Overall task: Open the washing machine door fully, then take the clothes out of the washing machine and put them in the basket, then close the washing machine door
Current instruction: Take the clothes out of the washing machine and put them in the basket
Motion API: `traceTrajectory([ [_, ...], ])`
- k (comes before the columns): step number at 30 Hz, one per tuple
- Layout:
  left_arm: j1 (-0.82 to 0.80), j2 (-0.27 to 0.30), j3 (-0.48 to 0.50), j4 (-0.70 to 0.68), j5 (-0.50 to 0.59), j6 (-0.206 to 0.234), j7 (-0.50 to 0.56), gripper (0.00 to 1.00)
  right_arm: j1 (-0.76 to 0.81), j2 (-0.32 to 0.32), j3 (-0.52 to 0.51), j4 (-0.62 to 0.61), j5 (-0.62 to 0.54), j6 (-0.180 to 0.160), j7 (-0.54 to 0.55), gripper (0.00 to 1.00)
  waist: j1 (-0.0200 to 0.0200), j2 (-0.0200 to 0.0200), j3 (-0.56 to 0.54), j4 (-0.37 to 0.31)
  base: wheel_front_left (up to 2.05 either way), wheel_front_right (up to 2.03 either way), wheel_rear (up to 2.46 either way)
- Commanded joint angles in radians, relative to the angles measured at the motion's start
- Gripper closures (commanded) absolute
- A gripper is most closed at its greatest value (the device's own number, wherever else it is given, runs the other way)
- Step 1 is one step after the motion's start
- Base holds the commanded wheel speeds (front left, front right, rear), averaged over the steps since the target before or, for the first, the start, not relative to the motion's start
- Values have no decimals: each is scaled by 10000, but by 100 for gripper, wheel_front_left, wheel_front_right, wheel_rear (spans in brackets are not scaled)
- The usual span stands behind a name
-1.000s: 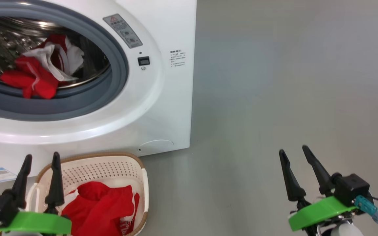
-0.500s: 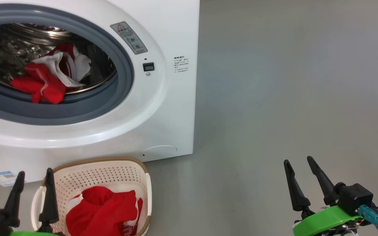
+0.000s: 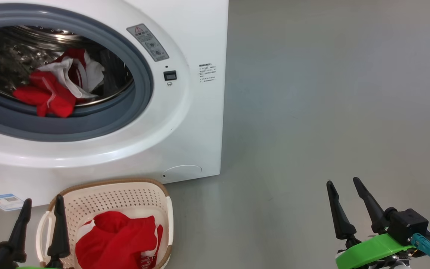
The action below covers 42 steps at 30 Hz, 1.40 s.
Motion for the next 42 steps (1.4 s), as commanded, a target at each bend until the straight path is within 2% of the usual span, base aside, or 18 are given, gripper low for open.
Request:
traceTrajectory([
  [1, -229, 200, 325, -283, -10, -29, -63, 0, -42, -11, 269, -275, -137, 16, -48, 0, 0, 0, 43, 10, 0, 0, 0],
  [8, -507, 313, 180, 314, -180, -29, -63, 0, -180, 30, 282, -328, -134, 16, -48, 0, 0, 0, 294, 5, 0, 0, 0],
  [14, -1357, 664, -27, 1079, -199, -29, -63, 0, -431, 77, 299, -461, -137, 16, -48, 0, 0, 0, 834, -43, 0, 0, 0],
  [28, -5698, 1711, -684, 4256, -2, 4, 231, 0, -1670, 113, 771, -661, 320, 16, -48, 0, 0, 0, 2478, -549, 0, 0, 0],
  [32, -6929, 2069, -909, 5210, 386, 243, 655, 0, -1865, 114, 941, -699, 618, 16, -48, 0, 0, 0, 2789, -804, 0, 0, 0],
  [42, -9502, 2918, -2022, 7346, 2082, 1183, 1482, 0, -2101, 115, 1217, -712, 1084, 16, -48, 0, 0, 0, 3261, -1239, 0, 0, 0],
])
